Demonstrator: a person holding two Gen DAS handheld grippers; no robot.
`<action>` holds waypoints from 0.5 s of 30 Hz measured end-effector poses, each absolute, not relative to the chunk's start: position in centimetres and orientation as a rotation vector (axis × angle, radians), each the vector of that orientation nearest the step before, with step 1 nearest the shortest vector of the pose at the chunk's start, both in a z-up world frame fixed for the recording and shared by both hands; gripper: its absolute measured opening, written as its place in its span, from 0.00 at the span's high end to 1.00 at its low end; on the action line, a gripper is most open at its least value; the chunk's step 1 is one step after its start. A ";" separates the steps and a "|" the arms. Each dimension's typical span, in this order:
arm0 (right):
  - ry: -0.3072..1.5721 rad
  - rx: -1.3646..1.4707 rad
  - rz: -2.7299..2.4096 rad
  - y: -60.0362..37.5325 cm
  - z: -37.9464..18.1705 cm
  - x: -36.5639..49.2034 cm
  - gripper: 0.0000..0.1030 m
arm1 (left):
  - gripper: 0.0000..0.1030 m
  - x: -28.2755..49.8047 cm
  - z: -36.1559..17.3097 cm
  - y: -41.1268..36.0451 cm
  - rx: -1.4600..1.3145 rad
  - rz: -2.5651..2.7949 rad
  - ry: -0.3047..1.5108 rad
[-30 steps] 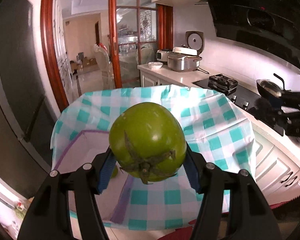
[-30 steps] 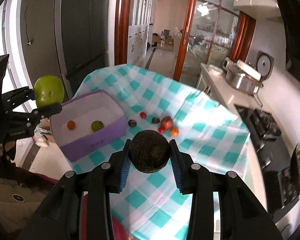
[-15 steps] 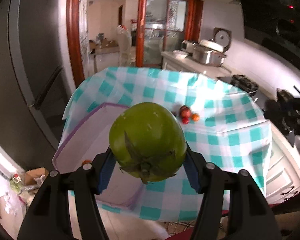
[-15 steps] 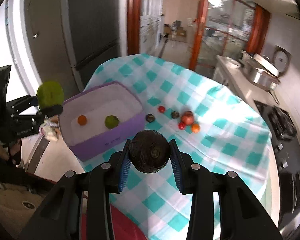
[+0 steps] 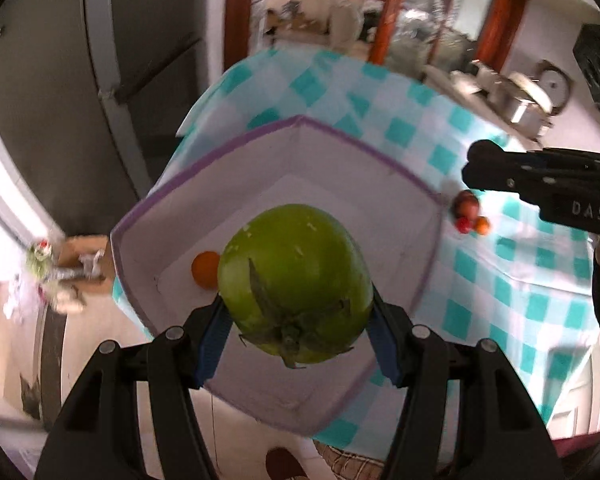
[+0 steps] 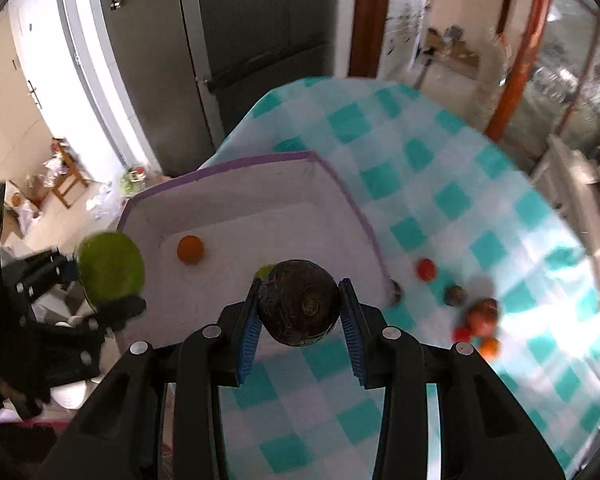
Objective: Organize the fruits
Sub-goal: 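Carry the green tomato and kiwi into the purple box and release both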
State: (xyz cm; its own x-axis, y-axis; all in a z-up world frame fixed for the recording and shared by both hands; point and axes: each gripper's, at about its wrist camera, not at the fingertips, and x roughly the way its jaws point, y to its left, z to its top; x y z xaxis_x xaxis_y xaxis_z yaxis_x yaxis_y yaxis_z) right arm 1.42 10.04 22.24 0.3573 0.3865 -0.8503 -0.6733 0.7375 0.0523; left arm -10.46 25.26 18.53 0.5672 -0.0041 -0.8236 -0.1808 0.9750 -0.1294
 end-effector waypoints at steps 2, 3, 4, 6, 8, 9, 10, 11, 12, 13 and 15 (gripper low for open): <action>1.026 -0.331 0.714 11.2 20.3 2.9 0.63 | 0.40 -9.3 17.1 26.0 -0.237 0.137 1.003; 1.048 -0.336 0.718 11.9 19.0 3.7 0.63 | 0.40 -8.9 16.5 26.3 -0.248 0.151 1.017; 1.065 -0.343 0.721 12.5 18.0 4.3 0.63 | 0.40 -8.3 15.9 26.6 -0.256 0.165 1.034; 1.115 -0.356 0.737 14.0 15.6 5.9 0.63 | 0.40 -7.1 14.6 27.2 -0.267 0.200 1.070; 1.155 -0.359 0.755 15.5 13.8 7.2 0.63 | 0.40 -5.6 13.2 28.1 -0.288 0.236 1.104; 1.172 -0.359 0.767 16.3 13.0 7.8 0.63 | 0.40 -4.8 12.8 28.3 -0.294 0.247 1.120; 1.192 -0.365 0.777 17.3 12.1 8.6 0.63 | 0.40 -3.9 12.2 28.6 -0.298 0.254 1.138; 1.207 -0.369 0.781 17.9 11.5 9.1 0.63 | 0.40 -3.1 11.7 28.8 -0.304 0.259 1.152; 1.231 -0.376 0.788 19.1 10.5 9.9 0.63 | 0.40 -1.8 10.9 29.3 -0.316 0.268 1.168; 1.244 -0.379 0.789 20.1 9.7 10.6 0.63 | 0.40 -1.1 10.5 29.5 -0.316 0.273 1.180; 1.267 -0.394 0.786 21.8 8.3 11.8 0.63 | 0.40 1.1 9.0 30.0 -0.322 0.286 1.239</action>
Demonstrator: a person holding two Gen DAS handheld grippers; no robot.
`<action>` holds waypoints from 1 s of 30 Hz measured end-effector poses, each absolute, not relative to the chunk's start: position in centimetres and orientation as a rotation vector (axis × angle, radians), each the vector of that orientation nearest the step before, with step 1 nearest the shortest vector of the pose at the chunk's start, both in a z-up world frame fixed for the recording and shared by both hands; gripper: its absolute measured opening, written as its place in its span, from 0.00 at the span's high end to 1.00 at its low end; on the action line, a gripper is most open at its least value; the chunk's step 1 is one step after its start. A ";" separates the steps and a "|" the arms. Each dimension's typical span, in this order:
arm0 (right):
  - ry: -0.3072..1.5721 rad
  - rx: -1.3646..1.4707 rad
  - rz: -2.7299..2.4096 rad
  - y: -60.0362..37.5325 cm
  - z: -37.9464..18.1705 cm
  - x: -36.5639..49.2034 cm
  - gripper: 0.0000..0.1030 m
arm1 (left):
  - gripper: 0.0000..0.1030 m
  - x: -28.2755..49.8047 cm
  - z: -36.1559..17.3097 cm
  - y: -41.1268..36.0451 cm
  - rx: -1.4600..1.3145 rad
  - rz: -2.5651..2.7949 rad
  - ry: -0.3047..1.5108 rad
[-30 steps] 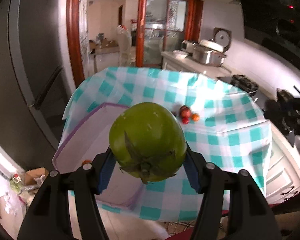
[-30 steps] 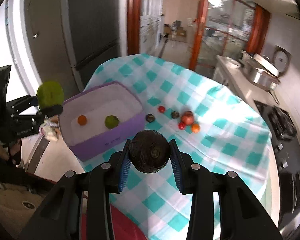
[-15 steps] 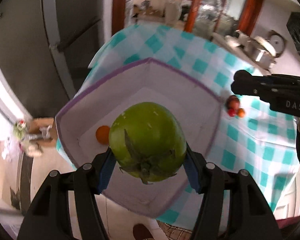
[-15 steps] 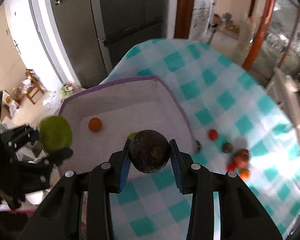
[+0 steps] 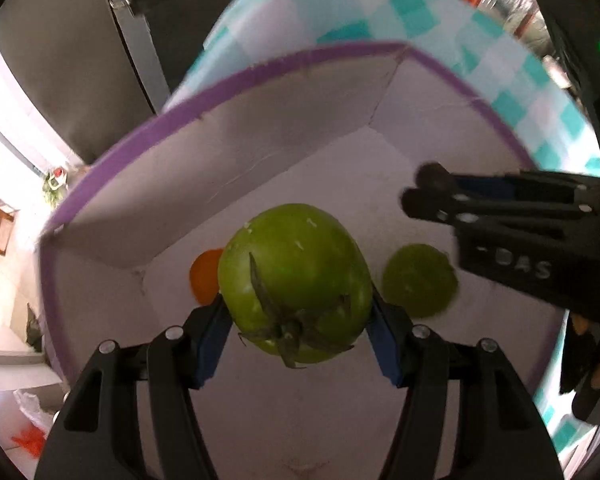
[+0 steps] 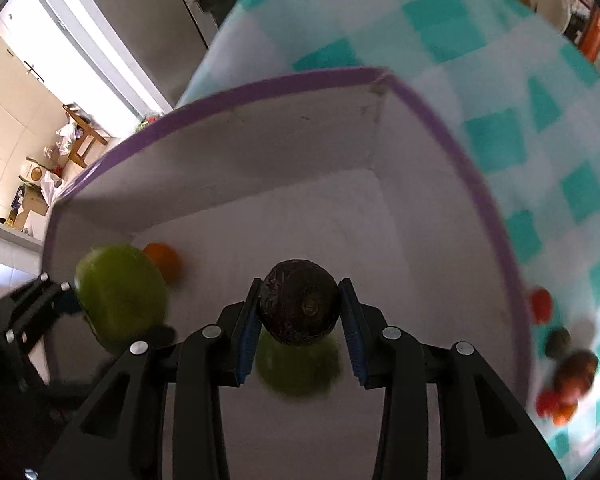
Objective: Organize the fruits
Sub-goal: 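Carry the green tomato and kiwi into the purple box and release both, then grasp the small orange with the right tool while the left tool grasps the red tomato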
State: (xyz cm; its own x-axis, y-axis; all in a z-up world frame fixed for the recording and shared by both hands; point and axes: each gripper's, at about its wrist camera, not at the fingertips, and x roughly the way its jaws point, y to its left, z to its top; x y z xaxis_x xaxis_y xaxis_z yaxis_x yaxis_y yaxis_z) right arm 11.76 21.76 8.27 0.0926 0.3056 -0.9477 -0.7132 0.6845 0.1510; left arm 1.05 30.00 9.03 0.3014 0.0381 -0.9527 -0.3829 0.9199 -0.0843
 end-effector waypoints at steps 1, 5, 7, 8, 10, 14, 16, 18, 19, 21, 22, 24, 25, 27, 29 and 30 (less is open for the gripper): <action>1.286 -0.410 0.779 22.5 7.5 12.3 0.63 | 0.40 1.5 8.7 30.1 -0.326 0.285 1.244; 1.337 -0.464 0.759 24.8 5.1 13.6 0.63 | 0.40 3.8 7.0 30.4 -0.298 0.309 1.304; 1.357 -0.469 0.759 25.1 4.3 13.9 0.63 | 0.40 4.1 6.3 30.3 -0.290 0.325 1.327; 1.363 -0.461 0.754 25.1 3.9 14.1 0.63 | 0.40 4.3 6.1 30.2 -0.282 0.328 1.319; 1.371 -0.452 0.737 25.1 3.4 14.4 0.63 | 0.42 4.6 6.0 29.9 -0.267 0.323 1.311; 1.364 -0.453 0.729 25.1 3.3 14.2 0.58 | 0.41 5.4 6.3 29.3 -0.216 0.328 1.280; 1.352 -0.428 0.723 24.8 3.8 14.3 0.51 | 0.41 5.5 6.6 29.3 -0.221 0.319 1.263; 1.326 -0.396 0.709 24.1 5.1 14.4 0.37 | 0.31 5.2 7.5 29.3 -0.234 0.299 1.220; 1.310 -0.384 0.700 23.8 5.9 14.4 0.36 | 0.25 4.9 8.0 29.3 -0.228 0.299 1.195; 1.294 -0.359 0.694 22.9 7.9 14.0 0.36 | 0.22 4.1 9.5 29.2 -0.207 0.309 1.152; 1.285 -0.348 0.697 22.5 8.8 13.6 0.36 | 0.21 3.6 10.2 29.1 -0.207 0.311 1.140; 1.235 -0.314 0.711 21.0 11.8 12.2 0.35 | 0.17 1.7 12.3 29.1 -0.229 0.306 1.101; 1.202 -0.294 0.720 19.9 13.4 11.3 0.34 | 0.13 0.9 13.2 29.1 -0.232 0.304 1.080; 1.125 -0.249 0.731 17.0 16.6 8.7 0.28 | 0.10 -1.4 15.5 28.4 -0.220 0.299 1.023; 1.060 -0.219 0.726 14.1 19.1 6.8 0.25 | 0.05 -3.8 17.7 27.5 -0.206 0.285 0.969; 1.025 -0.197 0.717 11.9 20.4 4.9 0.23 | 0.02 -4.9 18.5 27.4 -0.202 0.280 0.947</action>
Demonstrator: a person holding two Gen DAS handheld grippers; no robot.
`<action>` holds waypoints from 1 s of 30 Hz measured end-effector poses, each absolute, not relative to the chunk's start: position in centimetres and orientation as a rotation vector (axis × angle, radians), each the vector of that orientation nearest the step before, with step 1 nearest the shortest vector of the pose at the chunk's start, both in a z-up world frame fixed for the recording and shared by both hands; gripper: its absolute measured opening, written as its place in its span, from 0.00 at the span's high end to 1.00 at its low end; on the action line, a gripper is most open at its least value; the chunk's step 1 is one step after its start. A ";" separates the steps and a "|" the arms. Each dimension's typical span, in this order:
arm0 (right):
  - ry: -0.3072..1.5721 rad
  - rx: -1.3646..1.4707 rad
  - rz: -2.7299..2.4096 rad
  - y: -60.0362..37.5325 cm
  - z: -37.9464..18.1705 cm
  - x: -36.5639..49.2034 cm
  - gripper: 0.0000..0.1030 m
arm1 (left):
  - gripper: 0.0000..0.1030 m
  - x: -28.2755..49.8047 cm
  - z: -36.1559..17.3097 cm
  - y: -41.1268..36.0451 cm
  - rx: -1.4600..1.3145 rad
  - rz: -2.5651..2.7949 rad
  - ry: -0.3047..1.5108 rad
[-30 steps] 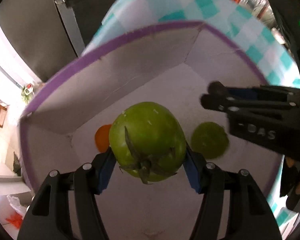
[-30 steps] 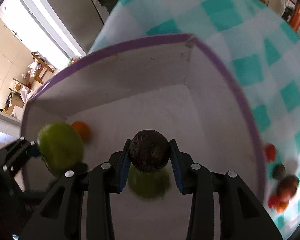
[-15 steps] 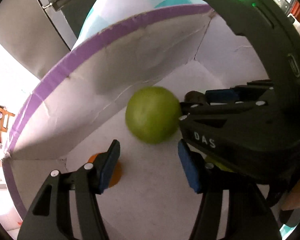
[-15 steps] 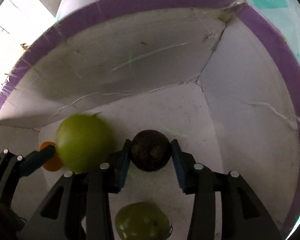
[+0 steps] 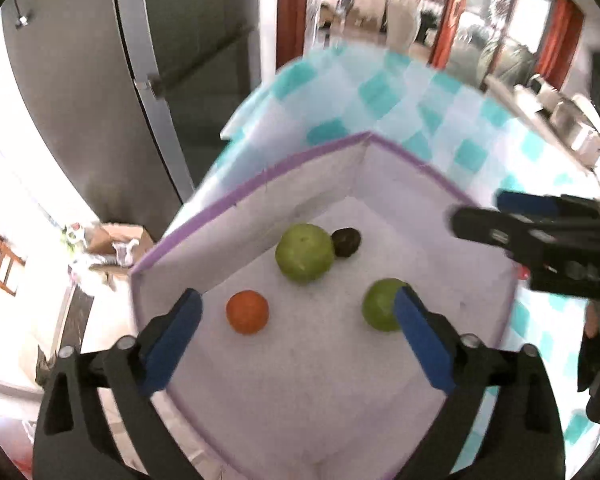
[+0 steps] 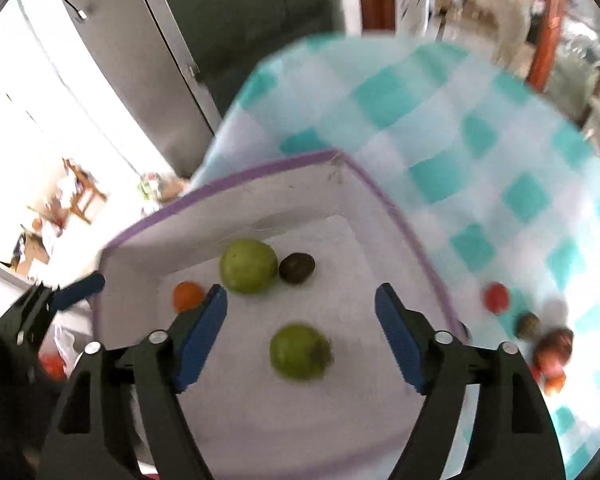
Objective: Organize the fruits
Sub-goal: 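Grasp the small orange with the right tool while the left tool grasps the red tomato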
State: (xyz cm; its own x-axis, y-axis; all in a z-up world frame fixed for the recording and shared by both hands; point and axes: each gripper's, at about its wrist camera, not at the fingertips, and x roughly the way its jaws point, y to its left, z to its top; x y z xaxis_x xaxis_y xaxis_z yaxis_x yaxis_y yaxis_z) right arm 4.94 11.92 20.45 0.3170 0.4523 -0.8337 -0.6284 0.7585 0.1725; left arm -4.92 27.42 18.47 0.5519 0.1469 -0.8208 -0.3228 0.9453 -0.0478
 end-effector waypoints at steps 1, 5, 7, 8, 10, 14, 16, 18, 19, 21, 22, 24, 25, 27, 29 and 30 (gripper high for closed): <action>1.007 -0.185 0.705 11.0 20.9 4.3 0.22 | 0.02 -5.7 19.3 26.8 -0.200 0.275 0.933; 0.950 -0.100 0.557 4.1 22.1 0.4 0.22 | 0.02 -9.0 21.7 23.9 -0.147 0.205 0.859; 0.923 -0.051 0.453 0.6 22.1 -2.0 0.18 | 0.02 -10.0 22.5 22.2 -0.096 0.161 0.829; 0.920 -0.026 0.414 -1.1 22.1 -3.1 0.16 | 0.02 -10.6 22.8 21.6 -0.075 0.140 0.817; 0.948 0.003 0.342 -4.4 21.4 -5.0 0.16 | 0.02 -11.1 23.3 19.1 -0.044 0.071 0.791; 0.975 -0.015 0.210 -9.1 19.8 -6.6 0.16 | 0.02 -11.4 23.4 14.0 -0.045 -0.126 0.827; 0.993 -0.005 0.168 -11.0 18.7 -6.0 0.17 | 0.02 -11.0 22.7 11.7 -0.029 -0.223 0.854; 1.015 -0.013 0.135 -12.4 17.3 -5.1 0.17 | 0.02 -10.5 21.7 9.0 -0.006 -0.315 0.900; 1.026 -0.022 0.129 -13.1 16.5 -4.4 0.17 | 0.02 -10.3 21.2 8.1 0.006 -0.338 0.919; 1.048 -0.047 0.129 -14.2 14.9 -2.8 0.23 | 0.02 -9.4 19.4 6.0 0.052 -0.380 0.980; 1.069 -0.060 0.130 -14.8 13.9 -1.8 0.24 | 0.02 -8.8 18.5 5.1 0.063 -0.392 1.018; 1.100 -0.066 0.127 -15.7 12.1 0.2 0.29 | 0.02 -7.6 17.0 3.8 0.060 -0.393 1.072; 1.109 -0.066 0.132 -16.2 11.3 1.1 0.30 | 0.02 -7.2 16.4 3.5 0.061 -0.393 1.087; 1.132 -0.073 0.145 -16.8 9.5 3.4 0.36 | 0.02 -5.9 14.7 2.5 0.083 -0.376 1.125; 1.152 -0.073 0.162 -17.0 8.0 5.6 0.36 | 0.03 -4.7 12.9 1.8 0.092 -0.360 1.164; 1.158 -0.071 0.176 -17.1 6.9 7.2 0.36 | 0.03 -4.1 11.8 1.2 0.090 -0.354 1.193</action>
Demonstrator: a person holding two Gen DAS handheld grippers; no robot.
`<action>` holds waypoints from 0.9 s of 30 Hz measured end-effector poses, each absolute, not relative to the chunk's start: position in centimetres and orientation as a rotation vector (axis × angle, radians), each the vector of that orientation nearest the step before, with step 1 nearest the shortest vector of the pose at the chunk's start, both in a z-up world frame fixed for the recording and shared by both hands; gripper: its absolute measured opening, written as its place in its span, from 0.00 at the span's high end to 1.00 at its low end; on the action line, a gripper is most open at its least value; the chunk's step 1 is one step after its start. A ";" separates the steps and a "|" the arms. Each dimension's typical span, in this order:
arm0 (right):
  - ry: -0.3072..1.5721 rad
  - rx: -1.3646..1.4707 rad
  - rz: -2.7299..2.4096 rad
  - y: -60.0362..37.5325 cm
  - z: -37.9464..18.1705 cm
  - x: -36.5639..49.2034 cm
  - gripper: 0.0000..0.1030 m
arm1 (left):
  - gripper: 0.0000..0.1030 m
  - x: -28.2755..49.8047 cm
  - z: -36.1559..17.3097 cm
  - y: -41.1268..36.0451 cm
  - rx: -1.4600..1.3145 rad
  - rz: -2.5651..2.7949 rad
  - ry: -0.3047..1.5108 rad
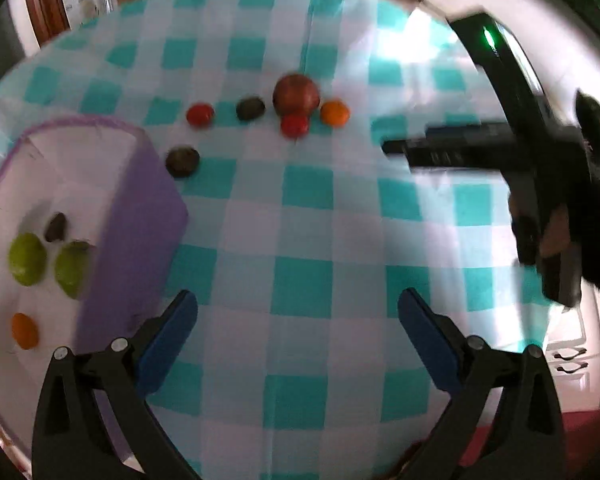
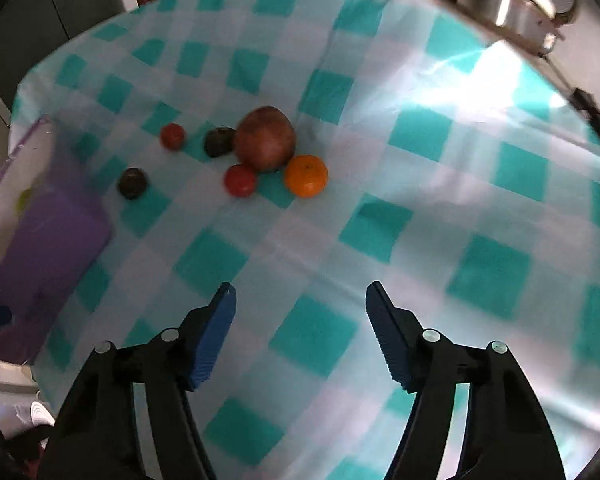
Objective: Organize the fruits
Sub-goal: 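Grasp the small orange with the right tool while the left tool grasps the red tomato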
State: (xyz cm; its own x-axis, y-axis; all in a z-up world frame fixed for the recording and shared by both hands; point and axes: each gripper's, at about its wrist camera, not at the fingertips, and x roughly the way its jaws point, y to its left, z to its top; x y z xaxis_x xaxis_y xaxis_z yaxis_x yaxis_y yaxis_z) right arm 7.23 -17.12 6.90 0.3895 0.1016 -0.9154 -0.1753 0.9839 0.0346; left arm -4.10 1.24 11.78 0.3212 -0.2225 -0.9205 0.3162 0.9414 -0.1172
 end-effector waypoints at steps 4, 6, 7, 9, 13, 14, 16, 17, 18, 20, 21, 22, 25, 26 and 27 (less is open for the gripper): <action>1.172 -0.102 0.225 -16.7 4.4 11.5 0.39 | 0.08 -2.1 8.7 -0.7 0.104 -0.344 1.242; 1.166 -0.130 0.249 -16.4 3.5 13.1 0.39 | 0.08 -1.3 7.8 -1.5 0.125 -0.342 1.244; 1.166 -0.149 0.262 -16.2 3.0 14.0 0.39 | 0.09 -0.9 7.4 -1.8 0.129 -0.339 1.244; 1.163 -0.194 0.279 -16.0 2.2 15.4 0.43 | 0.12 0.1 6.7 -2.3 0.133 -0.333 1.245; 1.157 -0.249 0.340 -15.4 1.3 17.3 0.50 | 0.14 2.9 5.9 -2.9 0.127 -0.318 1.223; 1.149 -0.270 0.355 -15.1 1.1 17.5 0.53 | 0.14 3.7 5.7 -3.0 0.126 -0.311 1.219; 1.141 -0.275 0.378 -15.0 1.1 17.6 0.59 | 0.16 5.6 5.2 -3.4 0.124 -0.289 1.204; 1.142 -0.271 0.378 -15.1 1.2 17.5 0.60 | 0.17 6.8 4.8 -3.5 0.120 -0.279 1.197; 1.141 -0.251 0.372 -15.5 1.3 17.2 0.60 | 0.17 7.7 4.6 -3.7 0.116 -0.272 1.192; 1.134 -0.194 0.336 -16.7 1.5 16.9 0.60 | 0.17 9.6 4.1 -4.1 0.109 -0.255 1.175; 1.128 -0.144 0.303 -17.9 1.9 16.4 0.60 | 0.17 10.6 3.8 -4.4 0.110 -0.248 1.166; 1.124 -0.111 0.281 -18.7 2.1 16.0 0.60 | 0.17 11.4 3.6 -4.6 0.114 -0.243 1.160; 1.126 -0.028 0.249 -20.7 2.3 14.7 0.60 | 0.20 13.7 2.6 -5.7 0.121 -0.253 1.142; 1.131 -0.019 0.247 -20.9 2.3 14.3 0.60 | 0.21 14.2 2.4 -6.0 0.129 -0.253 1.138; 1.131 -0.006 0.241 -21.2 2.3 14.3 0.60 | 0.25 14.8 1.8 -6.6 0.164 -0.256 1.137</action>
